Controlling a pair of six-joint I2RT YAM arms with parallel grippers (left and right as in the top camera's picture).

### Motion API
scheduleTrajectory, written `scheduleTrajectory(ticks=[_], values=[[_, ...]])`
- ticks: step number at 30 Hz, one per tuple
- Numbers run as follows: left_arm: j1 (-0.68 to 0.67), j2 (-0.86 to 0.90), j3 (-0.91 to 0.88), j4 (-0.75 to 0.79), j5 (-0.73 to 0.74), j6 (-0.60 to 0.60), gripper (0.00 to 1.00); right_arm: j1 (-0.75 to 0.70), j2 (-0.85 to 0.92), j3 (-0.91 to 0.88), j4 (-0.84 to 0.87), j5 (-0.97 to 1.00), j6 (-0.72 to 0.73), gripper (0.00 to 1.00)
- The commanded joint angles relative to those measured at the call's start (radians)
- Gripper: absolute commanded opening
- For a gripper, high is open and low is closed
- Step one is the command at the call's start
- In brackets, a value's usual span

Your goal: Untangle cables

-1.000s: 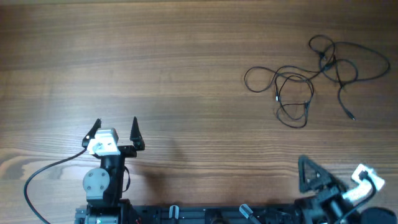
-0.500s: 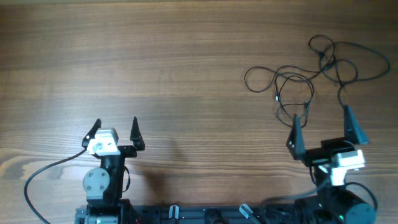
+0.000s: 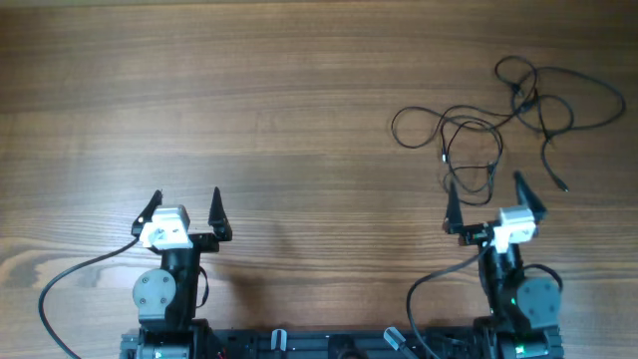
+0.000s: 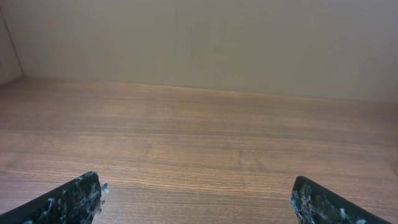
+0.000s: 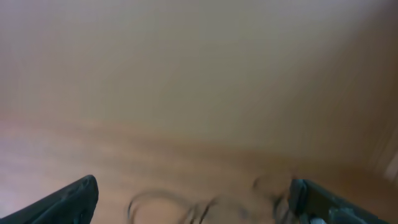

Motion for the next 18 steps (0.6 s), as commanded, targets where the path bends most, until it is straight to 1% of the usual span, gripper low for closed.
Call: scheduleTrajectory(ticks=[1, 5, 10, 18], values=[[-0.005, -0.009, -0.002, -0.006, 0.008, 0.016, 1.00, -0.009, -0.011, -0.002, -0.066, 0.023, 0.047, 1.00], [-0.005, -0.009, -0.002, -0.006, 0.008, 0.016, 1.00, -0.021, -0.011, -0.002, -0.067, 0.024, 0.032, 1.00], [-0.005, -0.009, -0.002, -0.006, 0.008, 0.016, 1.00, -0.042, -0.011, -0.002, -0.066, 0.028, 0.112, 1.00], [-0.005, -0.009, -0.002, -0.006, 0.008, 0.016, 1.00, -0.044, -0.010, -0.002, -0.064, 0.027, 0.108, 1.00]])
